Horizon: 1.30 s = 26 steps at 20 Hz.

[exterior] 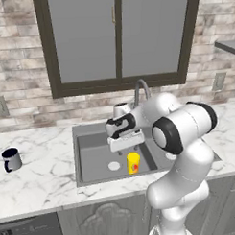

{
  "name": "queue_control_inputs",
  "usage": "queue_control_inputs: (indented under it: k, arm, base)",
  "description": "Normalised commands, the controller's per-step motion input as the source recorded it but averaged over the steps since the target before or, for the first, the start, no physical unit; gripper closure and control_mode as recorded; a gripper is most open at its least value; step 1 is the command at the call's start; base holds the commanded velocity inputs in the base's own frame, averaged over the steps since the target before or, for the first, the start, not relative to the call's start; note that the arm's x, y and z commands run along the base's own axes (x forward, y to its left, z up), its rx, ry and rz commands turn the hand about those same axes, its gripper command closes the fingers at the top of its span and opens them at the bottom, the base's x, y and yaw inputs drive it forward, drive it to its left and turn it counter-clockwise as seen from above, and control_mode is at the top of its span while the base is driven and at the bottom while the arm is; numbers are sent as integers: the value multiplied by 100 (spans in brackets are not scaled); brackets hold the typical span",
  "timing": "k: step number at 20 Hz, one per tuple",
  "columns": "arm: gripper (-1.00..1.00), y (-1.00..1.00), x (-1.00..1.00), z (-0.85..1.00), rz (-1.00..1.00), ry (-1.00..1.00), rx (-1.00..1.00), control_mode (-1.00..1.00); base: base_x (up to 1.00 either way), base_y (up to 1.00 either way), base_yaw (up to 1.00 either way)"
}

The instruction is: Move any existing items from the left basin to the right basin for drying. Then move the mug from the counter to the left basin of the sink for washing.

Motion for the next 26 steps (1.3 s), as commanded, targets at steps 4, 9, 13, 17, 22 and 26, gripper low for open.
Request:
queue_control_inputs:
  k: [4,9,13,17,22,26]
  arm:
    - [-100,1,-3,-17,0,2,0,-100]
    - [-100,0,0,-18,0,2,0,-100]
    - [-100,0,0,-19,0,2,0,-100]
    - [-100,0,0,-17,0,2,0,-100]
    - [-100,0,0,-18,0,2,0,-100]
    - [-100,0,3,-12,0,0,0,-100]
  base:
    - [0,0,0]
    - [0,0,0]
    - [0,0,0]
    - [0,0,0]
    - [0,0,0]
    - [0,0,0]
